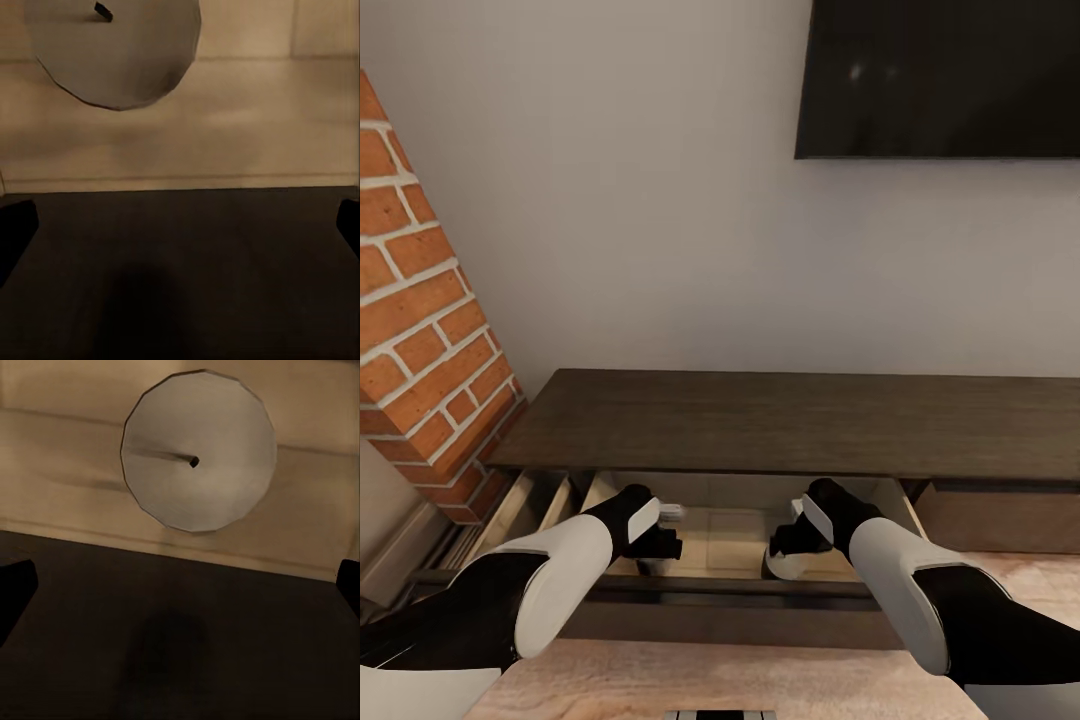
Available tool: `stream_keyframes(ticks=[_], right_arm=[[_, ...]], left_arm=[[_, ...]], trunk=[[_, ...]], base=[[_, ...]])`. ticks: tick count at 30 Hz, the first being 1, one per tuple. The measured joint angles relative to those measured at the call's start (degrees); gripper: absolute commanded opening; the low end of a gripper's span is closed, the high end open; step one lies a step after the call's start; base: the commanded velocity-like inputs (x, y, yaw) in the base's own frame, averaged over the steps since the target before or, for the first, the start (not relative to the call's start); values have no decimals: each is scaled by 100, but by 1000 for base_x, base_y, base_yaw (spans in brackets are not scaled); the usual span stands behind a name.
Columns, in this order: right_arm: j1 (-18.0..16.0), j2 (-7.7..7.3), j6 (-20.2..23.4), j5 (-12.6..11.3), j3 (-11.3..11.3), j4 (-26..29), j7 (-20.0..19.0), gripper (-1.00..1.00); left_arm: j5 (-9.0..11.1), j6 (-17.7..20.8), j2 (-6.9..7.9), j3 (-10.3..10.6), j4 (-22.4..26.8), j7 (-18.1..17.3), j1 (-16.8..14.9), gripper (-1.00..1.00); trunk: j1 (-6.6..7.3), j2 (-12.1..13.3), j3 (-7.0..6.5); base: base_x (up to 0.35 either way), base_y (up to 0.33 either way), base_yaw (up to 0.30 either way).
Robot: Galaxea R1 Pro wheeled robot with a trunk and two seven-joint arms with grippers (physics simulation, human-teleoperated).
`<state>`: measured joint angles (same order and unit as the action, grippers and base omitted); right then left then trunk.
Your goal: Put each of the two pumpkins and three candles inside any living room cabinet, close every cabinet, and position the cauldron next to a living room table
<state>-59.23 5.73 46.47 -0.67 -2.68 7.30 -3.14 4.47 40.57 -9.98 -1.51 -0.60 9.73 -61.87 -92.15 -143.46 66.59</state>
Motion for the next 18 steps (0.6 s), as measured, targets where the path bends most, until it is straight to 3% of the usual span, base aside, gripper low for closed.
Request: stream_keyframes(ticks=[5,18], right_arm=[[0,0,185,-6,5,0,-11,100],[0,0,306,-20,29,1,-12,100]], left_arm=[[3,239,0,0,10,10,0,100],[5,303,0,0,12,-23,-1,100]], trunk=[[0,0,0],[34,17,-288]], base=[[0,0,0],[0,0,0]])
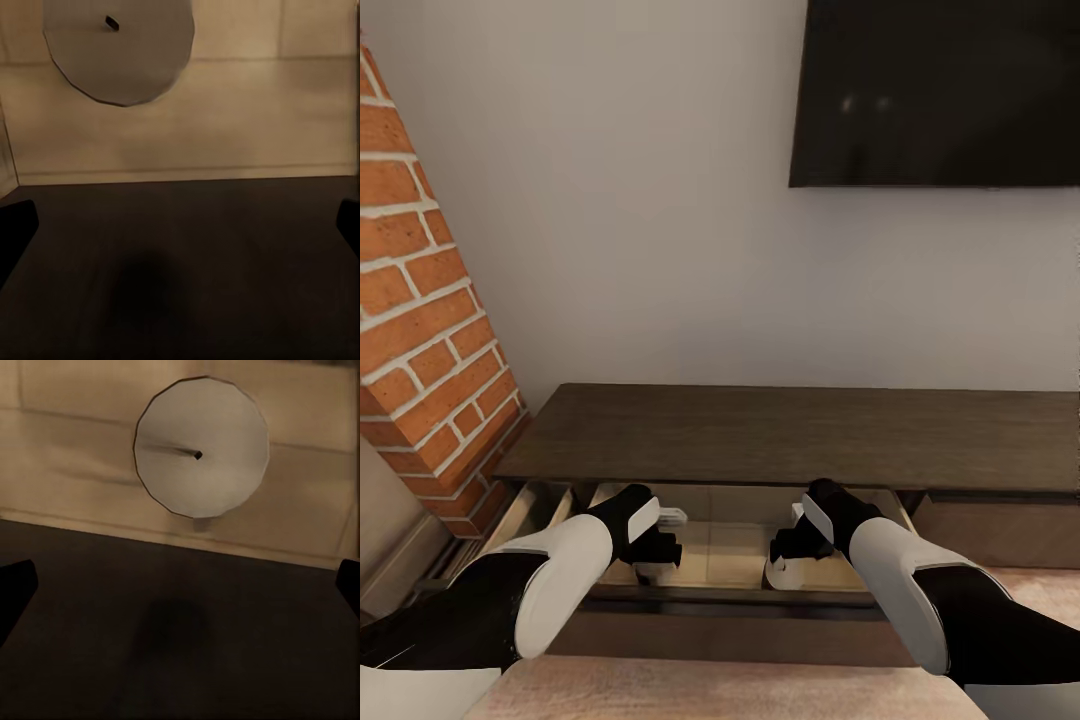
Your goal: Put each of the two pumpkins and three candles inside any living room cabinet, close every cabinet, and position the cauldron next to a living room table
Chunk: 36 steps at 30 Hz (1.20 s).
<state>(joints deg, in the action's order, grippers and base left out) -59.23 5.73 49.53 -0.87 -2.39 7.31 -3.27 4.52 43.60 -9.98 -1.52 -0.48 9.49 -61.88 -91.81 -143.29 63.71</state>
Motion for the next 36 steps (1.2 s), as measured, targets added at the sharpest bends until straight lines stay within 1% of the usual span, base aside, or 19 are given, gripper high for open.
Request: stream_keyframes(ticks=[5,11,12,16,32,33,36], right_arm=[[0,0,130,-4,2,6,-3,100],[0,0,191,-12,9,8,-11,100],[0,0,224,-12,10,8,-11,100],[0,-6,366,-22,20,9,-18,100],[0,-18,599,-50,42,9,-27,100],[1,-18,631,-52,42,10,-30,100],[1,-18,645,-52,42,9,-32,100]], left_arm=[[0,1,0,0,0,-1,3,100],[0,26,0,0,0,-1,2,100],[0,139,0,0,0,-1,-1,100],[5,301,0,0,2,4,3,100],[16,479,0,-8,6,-12,1,100],[21,554,0,-9,7,-13,3,100],[62,589,0,-16,8,-16,3,100]], trunk=[[13,7,-111],[144,246,-219],[166,286,-237],[254,447,-309],[605,1089,-596],[605,1090,-596],[606,1090,-596]], base=[[0,0,0],[0,0,0],[0,0,0],[0,0,0],[0,0,0],[0,0,0],[0,0,0]])
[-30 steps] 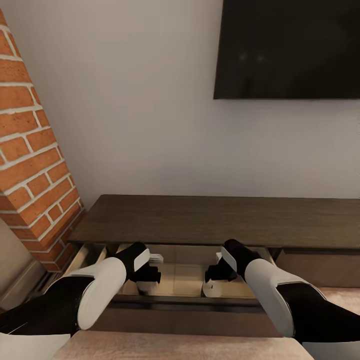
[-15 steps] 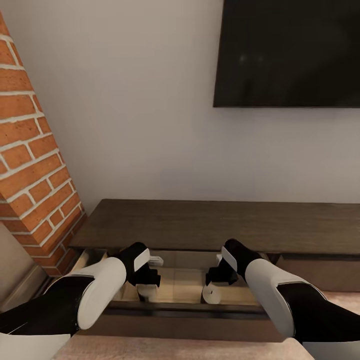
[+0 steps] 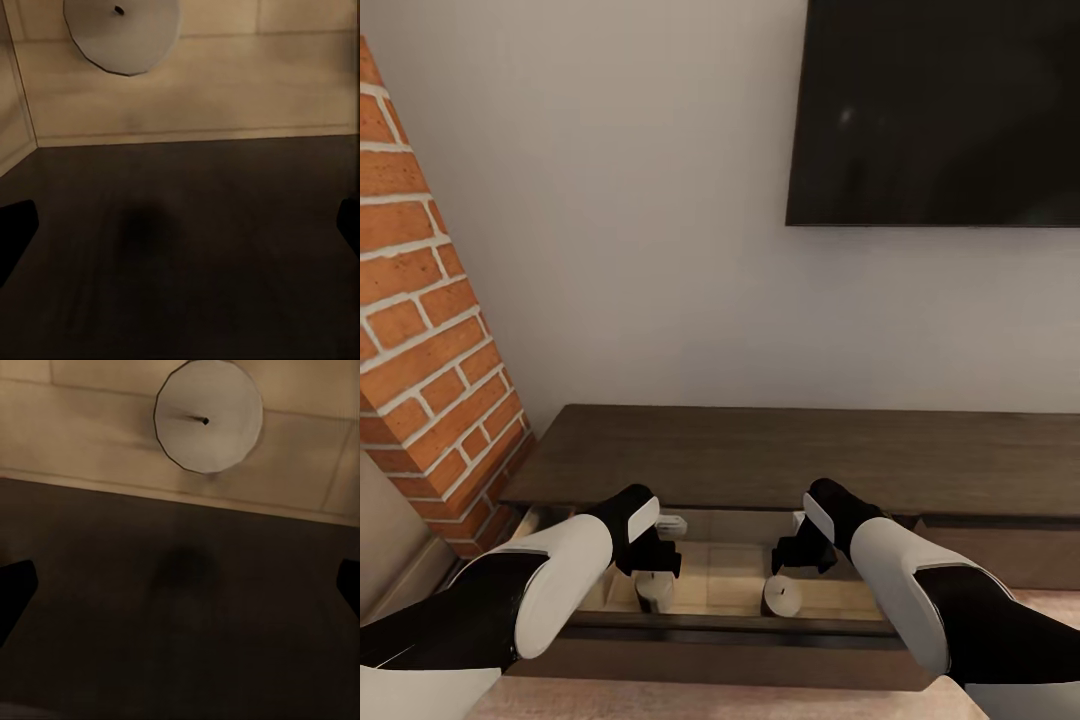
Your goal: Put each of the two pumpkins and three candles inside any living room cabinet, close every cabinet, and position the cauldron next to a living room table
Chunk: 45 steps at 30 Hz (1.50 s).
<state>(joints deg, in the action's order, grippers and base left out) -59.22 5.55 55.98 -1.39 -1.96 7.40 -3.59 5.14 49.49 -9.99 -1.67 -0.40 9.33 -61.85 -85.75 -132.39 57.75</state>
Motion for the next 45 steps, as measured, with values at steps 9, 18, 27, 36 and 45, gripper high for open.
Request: stream_keyframes(ticks=[9,18,27,36,45], right_arm=[[0,0,3,0,-6,0,0,100],[0,0,4,5,-13,1,1,100],[0,0,4,7,-15,0,1,100],[0,4,-3,7,-22,2,-6,100],[0,16,-11,13,-34,0,-6,100]], left_arm=[[16,9,0,-1,0,1,-5,100],[18,2,0,-1,0,9,-1,100],[18,6,0,-2,0,4,-6,100],[18,9,0,-2,0,-7,-3,100],[18,9,0,-2,-3,-15,-2,100]], trunk=[[0,0,0],[0,0,0],[175,319,-143],[373,680,-305],[571,1041,-466]], base=[[-92,0,0],[-5,0,0],[0,0,0],[0,0,0],[0,0,0]])
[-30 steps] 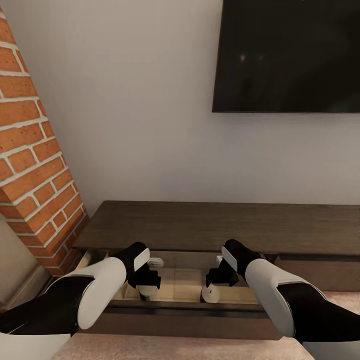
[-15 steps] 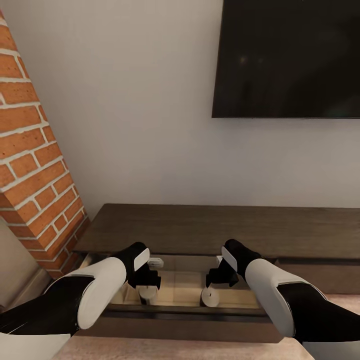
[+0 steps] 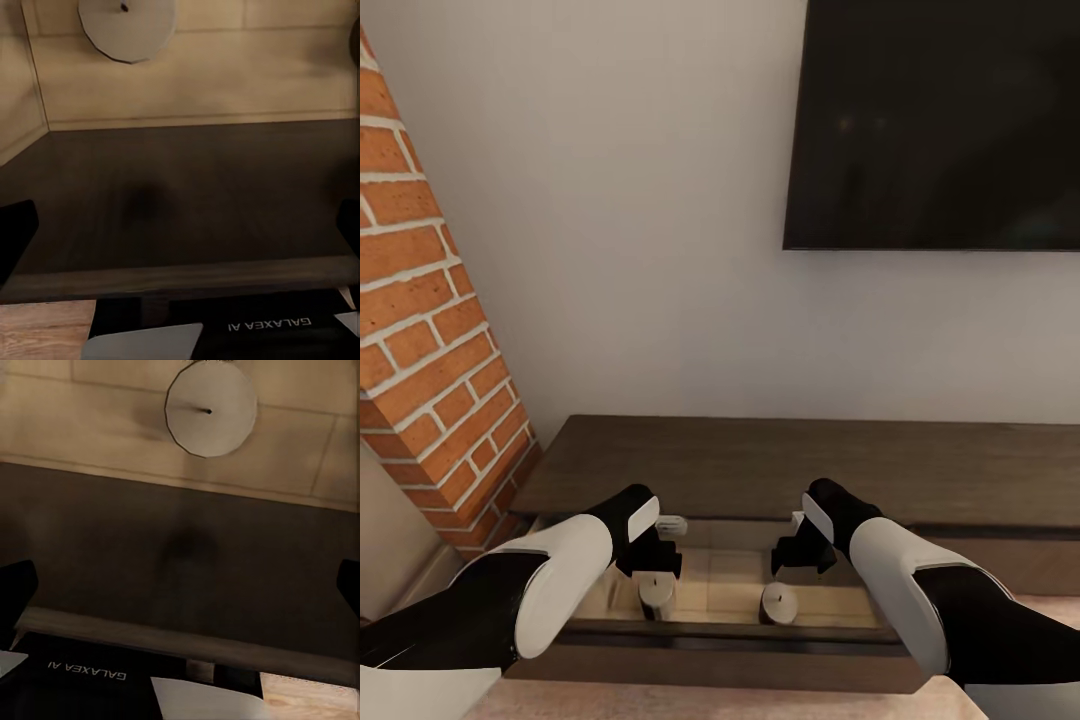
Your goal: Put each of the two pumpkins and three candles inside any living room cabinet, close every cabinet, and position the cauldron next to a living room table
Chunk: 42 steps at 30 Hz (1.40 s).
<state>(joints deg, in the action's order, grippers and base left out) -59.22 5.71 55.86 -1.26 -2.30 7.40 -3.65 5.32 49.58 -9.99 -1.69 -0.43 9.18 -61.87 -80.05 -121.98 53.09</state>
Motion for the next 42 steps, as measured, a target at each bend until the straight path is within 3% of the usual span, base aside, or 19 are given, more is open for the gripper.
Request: stream_keyframes(ticks=[17,38,42], right_arm=[[0,1,-3,0,2,3,0,100],[-1,2,-26,3,-6,-2,-7,100],[0,2,-39,4,-7,0,-7,100]], left_arm=[[0,0,0,0,-4,-1,-1,100],[0,-10,1,-1,-5,32,0,100],[1,-16,1,-1,-5,33,-2,100]], trunk=[[373,682,-305],[835,1524,-750],[835,1526,-777]], base=[[0,0,0],[0,0,237],[0,0,195]])
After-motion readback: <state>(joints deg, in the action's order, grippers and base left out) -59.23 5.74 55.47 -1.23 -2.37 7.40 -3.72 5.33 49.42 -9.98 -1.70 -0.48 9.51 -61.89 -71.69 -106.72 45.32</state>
